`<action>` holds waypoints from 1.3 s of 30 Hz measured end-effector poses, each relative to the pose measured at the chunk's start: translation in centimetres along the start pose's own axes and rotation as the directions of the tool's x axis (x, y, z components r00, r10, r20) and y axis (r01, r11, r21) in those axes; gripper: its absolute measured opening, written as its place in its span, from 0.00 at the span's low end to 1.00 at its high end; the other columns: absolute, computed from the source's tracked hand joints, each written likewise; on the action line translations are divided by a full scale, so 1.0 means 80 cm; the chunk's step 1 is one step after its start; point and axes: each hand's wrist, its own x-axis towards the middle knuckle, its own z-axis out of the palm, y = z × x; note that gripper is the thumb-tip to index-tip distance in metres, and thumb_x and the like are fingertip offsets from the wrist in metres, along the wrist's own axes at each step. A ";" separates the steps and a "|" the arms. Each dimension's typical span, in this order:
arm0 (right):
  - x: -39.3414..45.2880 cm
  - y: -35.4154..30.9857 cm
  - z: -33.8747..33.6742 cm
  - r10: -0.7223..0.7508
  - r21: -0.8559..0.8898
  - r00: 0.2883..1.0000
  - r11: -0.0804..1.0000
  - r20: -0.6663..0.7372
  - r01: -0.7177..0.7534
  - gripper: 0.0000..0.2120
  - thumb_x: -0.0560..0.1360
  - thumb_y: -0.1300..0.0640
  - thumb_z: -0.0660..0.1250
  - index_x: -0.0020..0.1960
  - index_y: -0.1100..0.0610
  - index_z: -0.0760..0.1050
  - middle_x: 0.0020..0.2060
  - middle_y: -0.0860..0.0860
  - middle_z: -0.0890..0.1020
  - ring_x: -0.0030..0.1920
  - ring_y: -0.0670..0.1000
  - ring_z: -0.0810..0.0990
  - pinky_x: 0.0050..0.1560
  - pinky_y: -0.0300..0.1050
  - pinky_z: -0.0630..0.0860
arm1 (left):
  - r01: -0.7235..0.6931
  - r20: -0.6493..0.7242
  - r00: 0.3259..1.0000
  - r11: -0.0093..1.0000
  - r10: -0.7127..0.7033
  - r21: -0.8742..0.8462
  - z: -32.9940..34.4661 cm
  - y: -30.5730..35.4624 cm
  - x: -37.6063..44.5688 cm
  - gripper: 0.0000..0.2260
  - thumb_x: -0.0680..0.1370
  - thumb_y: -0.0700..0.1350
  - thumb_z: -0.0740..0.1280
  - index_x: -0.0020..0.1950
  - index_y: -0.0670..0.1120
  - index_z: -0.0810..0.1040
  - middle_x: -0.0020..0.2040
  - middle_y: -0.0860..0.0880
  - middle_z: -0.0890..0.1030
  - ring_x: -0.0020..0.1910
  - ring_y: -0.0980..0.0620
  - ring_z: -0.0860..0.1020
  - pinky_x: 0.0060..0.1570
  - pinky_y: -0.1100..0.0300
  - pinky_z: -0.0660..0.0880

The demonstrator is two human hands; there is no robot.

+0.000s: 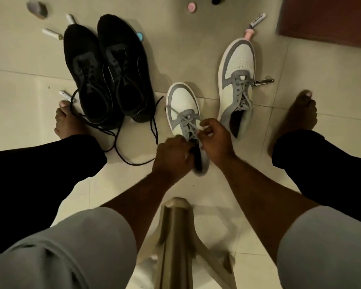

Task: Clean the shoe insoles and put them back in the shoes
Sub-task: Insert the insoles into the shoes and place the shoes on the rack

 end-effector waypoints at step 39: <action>-0.208 -0.118 -0.185 -0.064 0.398 0.879 0.874 -0.472 0.277 0.15 0.72 0.56 0.70 0.58 0.52 0.76 0.38 0.51 0.76 0.33 0.48 0.77 0.39 0.50 0.80 | 0.288 -0.266 0.900 0.929 -0.345 -0.230 -0.292 0.056 -0.188 0.09 0.77 0.49 0.70 0.48 0.43 0.82 0.42 0.43 0.82 0.38 0.45 0.80 0.36 0.58 0.75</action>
